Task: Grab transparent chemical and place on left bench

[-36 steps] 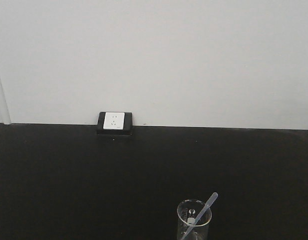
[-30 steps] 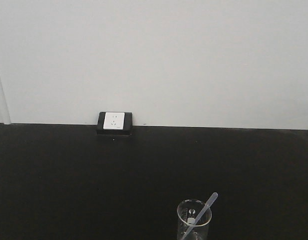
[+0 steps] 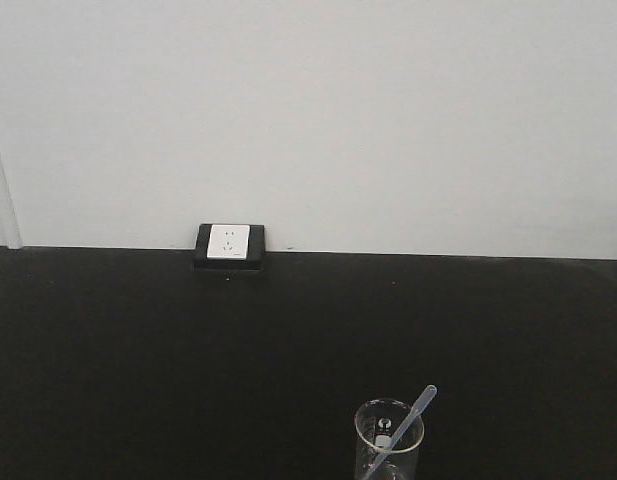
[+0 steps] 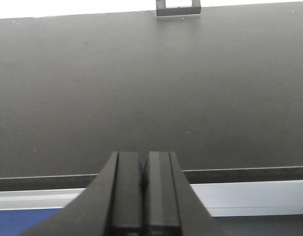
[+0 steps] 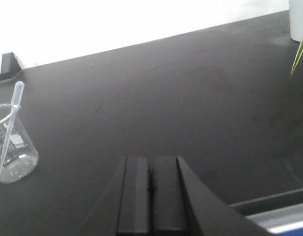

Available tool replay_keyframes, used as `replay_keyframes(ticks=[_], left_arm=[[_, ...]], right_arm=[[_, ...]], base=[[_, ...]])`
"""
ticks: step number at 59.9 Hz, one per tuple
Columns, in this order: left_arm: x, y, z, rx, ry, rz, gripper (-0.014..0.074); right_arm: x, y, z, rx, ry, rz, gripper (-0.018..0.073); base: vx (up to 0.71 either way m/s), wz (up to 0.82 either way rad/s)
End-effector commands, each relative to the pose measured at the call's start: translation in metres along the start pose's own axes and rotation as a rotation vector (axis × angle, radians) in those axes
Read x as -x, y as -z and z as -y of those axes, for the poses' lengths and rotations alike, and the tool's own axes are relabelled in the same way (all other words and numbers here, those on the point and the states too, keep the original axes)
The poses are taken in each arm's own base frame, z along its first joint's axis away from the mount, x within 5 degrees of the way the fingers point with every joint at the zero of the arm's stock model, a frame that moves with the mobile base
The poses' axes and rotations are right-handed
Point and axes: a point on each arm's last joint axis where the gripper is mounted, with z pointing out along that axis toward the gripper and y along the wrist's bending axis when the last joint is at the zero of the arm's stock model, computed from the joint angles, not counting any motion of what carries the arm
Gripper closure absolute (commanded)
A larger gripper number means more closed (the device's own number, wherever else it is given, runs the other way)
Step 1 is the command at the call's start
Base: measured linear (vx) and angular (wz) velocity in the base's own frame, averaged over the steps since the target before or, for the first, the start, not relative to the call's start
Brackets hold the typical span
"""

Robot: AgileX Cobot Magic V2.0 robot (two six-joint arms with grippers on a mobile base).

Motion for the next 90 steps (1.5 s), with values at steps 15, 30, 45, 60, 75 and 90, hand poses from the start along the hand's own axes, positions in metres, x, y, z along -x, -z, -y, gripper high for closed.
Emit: replay_keyframes(ticks=[15,30,45,60,75,90], left_arm=[[0.003,0.001,0.000,0.002,0.009,0.081,0.0600],[0.003,0.001,0.000,0.002,0.009,0.081,0.0600],[0.003,0.001,0.000,0.002,0.009,0.081,0.0600],[0.003,0.001,0.000,0.002,0.009,0.081,0.0600],[0.003,0.001,0.000,0.002,0.009,0.081,0.0600],[0.003,0.001,0.000,0.002,0.009,0.081,0.0600]], right_arm=[[0.053,0.017,-0.007,0.064,0.028,0.550,0.0567],[0.125,0.018,-0.021,0.045,0.079,0.447,0.0567],[0.172,-0.027,-0.029,0.035,-0.015,0.285,0.0567],[0.168,-0.059,-0.027,0.022,-0.183,0.176,0.0557],[0.164,-0.072,-0.026,-0.005,0.019,0.145,0.0428],[0.165,-0.080,-0.025,-0.018,0.117,0.168,0.0054]], base=[[0.00,0.00],[0.00,0.00],[0.00,0.00],[0.00,0.00],[0.00,0.00],[0.00,0.00]])
